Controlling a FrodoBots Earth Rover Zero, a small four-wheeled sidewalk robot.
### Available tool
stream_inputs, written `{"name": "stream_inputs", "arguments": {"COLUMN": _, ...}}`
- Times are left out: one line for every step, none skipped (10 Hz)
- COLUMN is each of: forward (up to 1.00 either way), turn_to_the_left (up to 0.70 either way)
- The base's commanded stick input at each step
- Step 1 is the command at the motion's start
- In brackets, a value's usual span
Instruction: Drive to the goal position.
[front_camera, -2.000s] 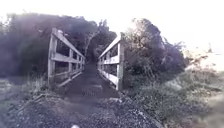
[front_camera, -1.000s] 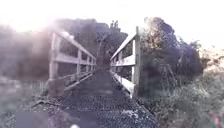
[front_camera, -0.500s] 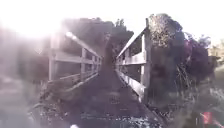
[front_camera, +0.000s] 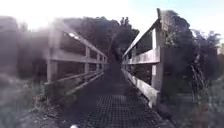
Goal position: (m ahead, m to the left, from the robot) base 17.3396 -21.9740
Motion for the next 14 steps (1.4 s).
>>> {"name": "stream_inputs", "arguments": {"forward": 0.45, "turn_to_the_left": 0.0}}
{"name": "stream_inputs", "arguments": {"forward": 0.45, "turn_to_the_left": 0.0}}
{"name": "stream_inputs", "arguments": {"forward": 0.45, "turn_to_the_left": 0.0}}
{"name": "stream_inputs", "arguments": {"forward": 0.45, "turn_to_the_left": 0.0}}
{"name": "stream_inputs", "arguments": {"forward": 0.45, "turn_to_the_left": 0.0}}
{"name": "stream_inputs", "arguments": {"forward": 0.45, "turn_to_the_left": 0.0}}
{"name": "stream_inputs", "arguments": {"forward": 0.45, "turn_to_the_left": 0.0}}
{"name": "stream_inputs", "arguments": {"forward": 0.45, "turn_to_the_left": 0.0}}
{"name": "stream_inputs", "arguments": {"forward": 0.45, "turn_to_the_left": 0.0}}
{"name": "stream_inputs", "arguments": {"forward": 0.45, "turn_to_the_left": -0.26}}
{"name": "stream_inputs", "arguments": {"forward": 0.45, "turn_to_the_left": -0.27}}
{"name": "stream_inputs", "arguments": {"forward": 0.45, "turn_to_the_left": -0.21}}
{"name": "stream_inputs", "arguments": {"forward": 0.45, "turn_to_the_left": -0.13}}
{"name": "stream_inputs", "arguments": {"forward": 0.45, "turn_to_the_left": 0.0}}
